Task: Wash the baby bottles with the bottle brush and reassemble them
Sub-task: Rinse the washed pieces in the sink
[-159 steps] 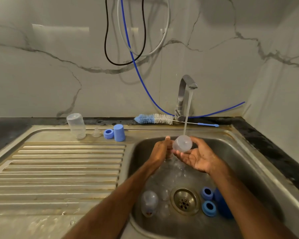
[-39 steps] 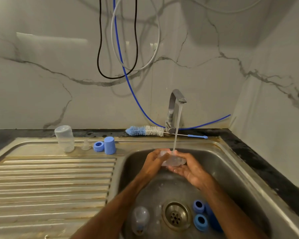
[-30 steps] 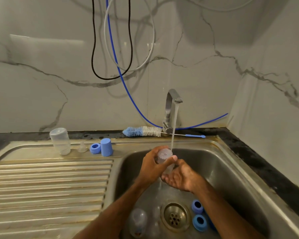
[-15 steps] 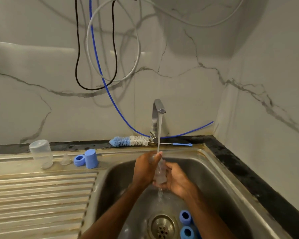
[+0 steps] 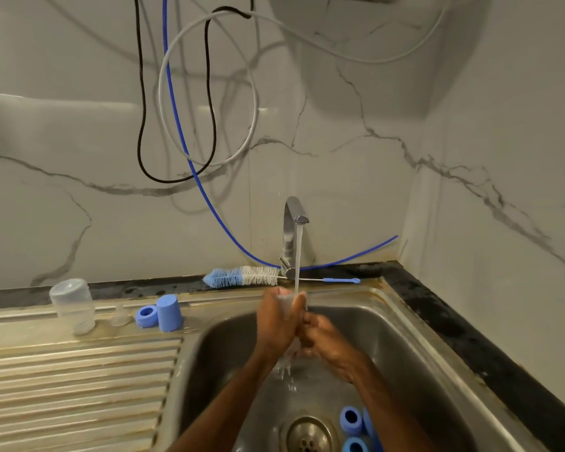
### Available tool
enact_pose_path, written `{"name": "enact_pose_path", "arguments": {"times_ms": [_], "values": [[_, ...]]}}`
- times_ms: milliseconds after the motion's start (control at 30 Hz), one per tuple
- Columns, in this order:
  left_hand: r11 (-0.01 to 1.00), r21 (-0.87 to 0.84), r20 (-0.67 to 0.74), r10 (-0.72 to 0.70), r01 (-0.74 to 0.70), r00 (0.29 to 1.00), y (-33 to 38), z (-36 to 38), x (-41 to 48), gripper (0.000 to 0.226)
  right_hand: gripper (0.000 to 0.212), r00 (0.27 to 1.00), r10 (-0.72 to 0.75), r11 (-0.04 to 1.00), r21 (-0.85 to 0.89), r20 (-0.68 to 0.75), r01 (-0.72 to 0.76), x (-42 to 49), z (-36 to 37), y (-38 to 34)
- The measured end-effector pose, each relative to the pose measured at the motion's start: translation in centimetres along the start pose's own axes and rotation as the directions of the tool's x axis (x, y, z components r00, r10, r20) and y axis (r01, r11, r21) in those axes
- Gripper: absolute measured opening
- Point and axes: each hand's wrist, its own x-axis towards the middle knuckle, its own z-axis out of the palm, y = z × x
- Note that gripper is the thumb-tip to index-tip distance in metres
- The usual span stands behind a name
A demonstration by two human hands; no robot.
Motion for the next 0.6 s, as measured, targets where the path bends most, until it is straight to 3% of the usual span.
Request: {"name": "enact_pose_path", "arguments": {"times_ms": [67,200,267,333,400,433,500,533,600], "values": [[0.994,-0.104,0.163,-0.021,0.038,0.986,0.7,0.0,1.0,0.051,0.032,0.999,-0.03,0.993,0.118,-0.01,0.031,-0.4,-0.1,-0.3],[0.94,-0.207,0.39,-0.176,0.272,0.904,1.6,-0.5,1.5,0.058,0.053,0.996,0.07,0.926,0.375,-0.052,-0.045,-0.9,-0.2,-0.7],[0.913,-0.199,0.493,-0.221,0.357,0.841,1.9,-0.9,0.8,0.056,0.065,0.99,0.144,0.87,0.476,0.003,-0.128,-0.8,-0.8,-0.2],[0.9,-0.235,0.534,-0.196,0.367,0.822,1.7,-1.2,0.4,0.053,0.065,0.978,0.171,0.809,0.55,0.119,-0.208,-1.2,-1.5,0.1],[0.917,-0.243,0.466,-0.176,0.317,0.867,1.1,-1.2,0.3,0.052,0.062,0.971,0.163,0.811,0.537,0.177,-0.234,-1.5,-1.3,-0.1],[0.928,-0.233,0.387,-0.186,0.291,0.903,0.8,-0.9,0.4,0.053,0.063,0.976,0.181,0.856,0.468,0.124,-0.219,-1.3,-0.9,-0.3],[0.951,-0.181,0.221,-0.21,0.251,0.952,-0.1,-0.4,1.1,0.05,0.058,0.966,0.231,0.961,0.183,-0.117,-0.208,0.1,0.6,-0.8],[0.965,-0.14,0.148,-0.2,0.221,0.969,-0.2,-0.2,1.5,0.043,0.052,0.945,0.232,0.973,0.05,-0.23,-0.226,0.7,1.3,-1.0],[0.981,-0.095,0.071,-0.161,0.167,0.984,-0.3,-0.1,2.0,0.033,0.043,0.93,0.216,0.967,-0.068,-0.296,-0.246,0.9,2.5,-1.1]]}}
